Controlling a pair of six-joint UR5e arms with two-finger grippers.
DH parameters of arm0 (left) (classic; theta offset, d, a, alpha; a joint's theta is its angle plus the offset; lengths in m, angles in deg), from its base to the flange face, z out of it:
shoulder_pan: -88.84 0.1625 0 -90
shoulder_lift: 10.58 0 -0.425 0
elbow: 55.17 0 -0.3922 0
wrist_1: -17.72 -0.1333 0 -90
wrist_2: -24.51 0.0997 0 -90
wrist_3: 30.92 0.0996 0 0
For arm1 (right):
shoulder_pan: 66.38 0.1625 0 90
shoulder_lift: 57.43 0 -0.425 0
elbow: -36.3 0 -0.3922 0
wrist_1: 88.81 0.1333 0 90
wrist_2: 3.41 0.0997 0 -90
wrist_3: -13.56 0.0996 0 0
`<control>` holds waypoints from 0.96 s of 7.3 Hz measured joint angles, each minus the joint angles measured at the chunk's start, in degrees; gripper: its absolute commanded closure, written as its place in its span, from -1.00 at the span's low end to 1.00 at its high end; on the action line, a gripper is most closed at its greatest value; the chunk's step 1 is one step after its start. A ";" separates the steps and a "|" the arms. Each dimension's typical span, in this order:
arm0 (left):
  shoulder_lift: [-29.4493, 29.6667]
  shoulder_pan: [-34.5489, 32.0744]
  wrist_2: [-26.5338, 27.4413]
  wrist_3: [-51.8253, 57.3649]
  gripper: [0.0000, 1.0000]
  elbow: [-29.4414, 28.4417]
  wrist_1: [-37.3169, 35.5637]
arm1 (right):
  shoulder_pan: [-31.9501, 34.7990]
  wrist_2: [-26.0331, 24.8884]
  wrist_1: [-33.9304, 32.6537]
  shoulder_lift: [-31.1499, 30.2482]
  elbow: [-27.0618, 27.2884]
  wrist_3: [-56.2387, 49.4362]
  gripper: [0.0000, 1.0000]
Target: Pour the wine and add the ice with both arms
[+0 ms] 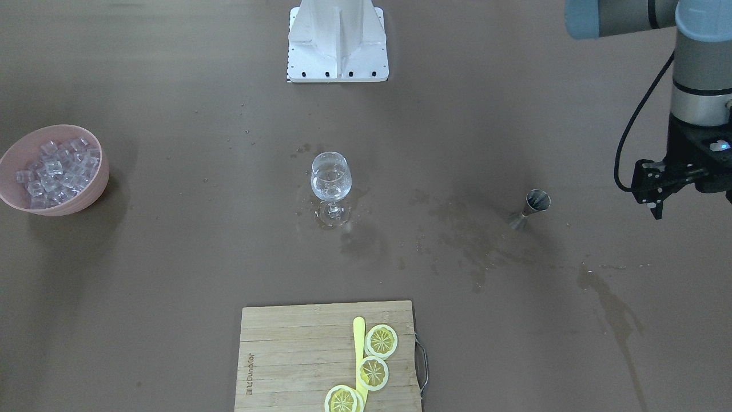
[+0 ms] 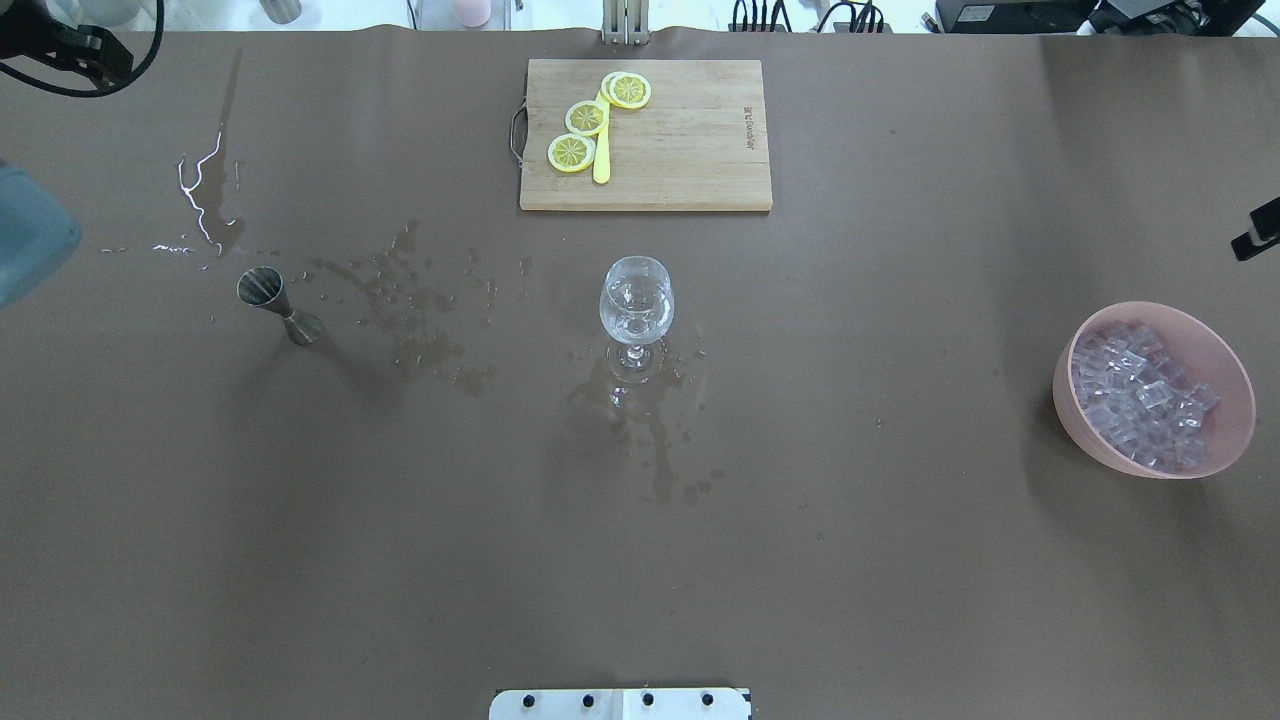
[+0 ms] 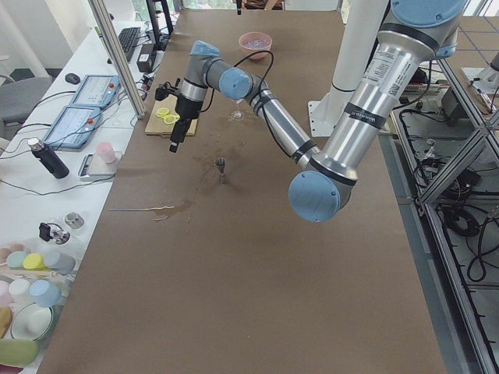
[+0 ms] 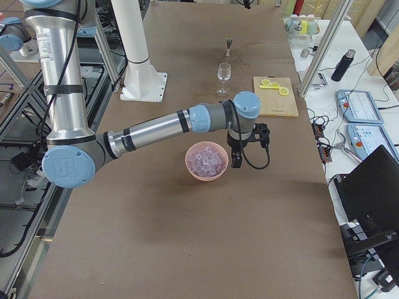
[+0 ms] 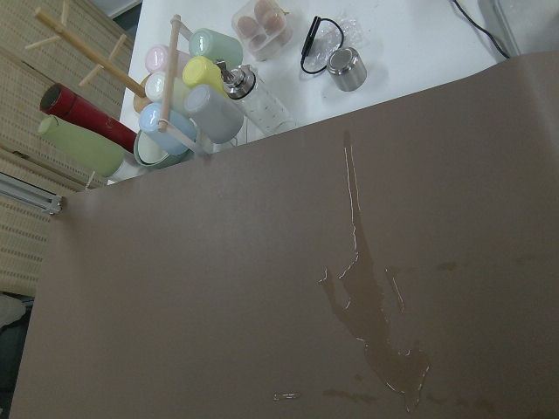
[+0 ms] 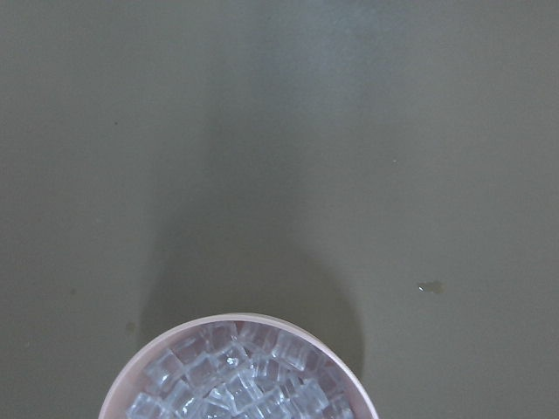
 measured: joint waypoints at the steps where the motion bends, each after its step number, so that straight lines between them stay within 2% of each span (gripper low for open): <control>1: 0.02 -0.60 -1.36 0.33 -0.97 -1.14 0.93 | -4.09 -2.62 7.47 -2.17 0.46 5.26 -1.00; 2: -0.08 -0.85 -2.59 0.45 -0.97 -1.91 1.94 | -7.51 -4.76 12.66 -3.30 0.54 9.33 -1.00; 5: -0.24 -1.34 -3.54 0.53 -0.96 -5.08 3.69 | -13.49 -8.93 21.34 -7.27 0.59 12.04 -1.00; 7: -0.27 -1.40 -3.61 0.52 -0.96 -6.57 3.52 | -17.28 -13.18 23.01 -8.73 0.51 12.17 -1.00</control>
